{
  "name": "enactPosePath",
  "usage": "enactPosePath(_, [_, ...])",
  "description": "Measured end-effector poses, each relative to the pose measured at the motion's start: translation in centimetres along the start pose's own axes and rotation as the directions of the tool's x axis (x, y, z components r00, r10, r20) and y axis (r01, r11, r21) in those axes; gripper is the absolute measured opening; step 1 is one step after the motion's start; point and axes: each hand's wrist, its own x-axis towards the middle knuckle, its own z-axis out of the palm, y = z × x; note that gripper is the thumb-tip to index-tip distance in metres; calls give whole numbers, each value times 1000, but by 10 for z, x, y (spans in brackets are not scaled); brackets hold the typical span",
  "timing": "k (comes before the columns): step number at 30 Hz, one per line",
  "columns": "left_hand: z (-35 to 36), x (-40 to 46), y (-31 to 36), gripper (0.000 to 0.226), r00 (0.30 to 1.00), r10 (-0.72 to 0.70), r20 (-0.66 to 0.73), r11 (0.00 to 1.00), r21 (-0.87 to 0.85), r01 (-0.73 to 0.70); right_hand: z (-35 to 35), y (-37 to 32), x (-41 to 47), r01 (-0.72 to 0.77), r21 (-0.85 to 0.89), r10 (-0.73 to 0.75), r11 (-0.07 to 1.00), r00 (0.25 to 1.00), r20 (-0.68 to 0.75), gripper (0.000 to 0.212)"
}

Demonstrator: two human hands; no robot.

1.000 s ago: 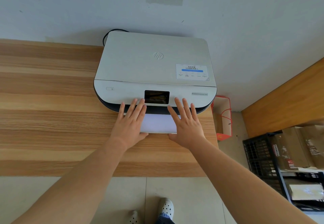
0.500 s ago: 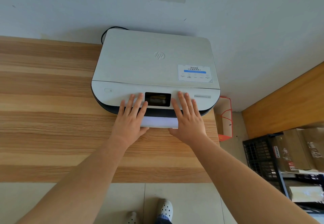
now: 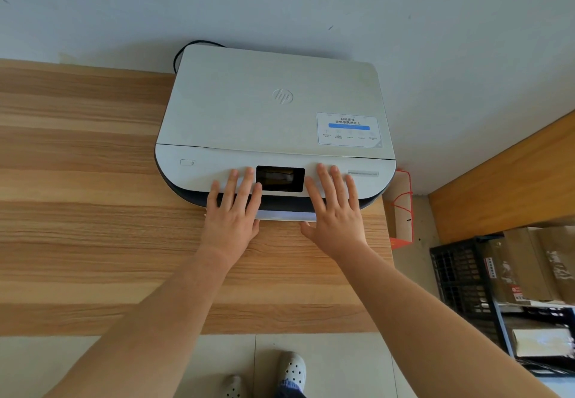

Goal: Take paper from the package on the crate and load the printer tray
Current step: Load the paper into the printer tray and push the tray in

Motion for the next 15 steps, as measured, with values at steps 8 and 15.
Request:
enactPosePath(8, [8,3,1,70,998,-4,-65,1000,4,5,13,0,5,3,12,-2,1000,991,-135,91])
enactPosePath(15, [17,5,2,77,996,-11,-93,1000,18,12,22,-1,8,5,-9,-7,1000,980,-201,90])
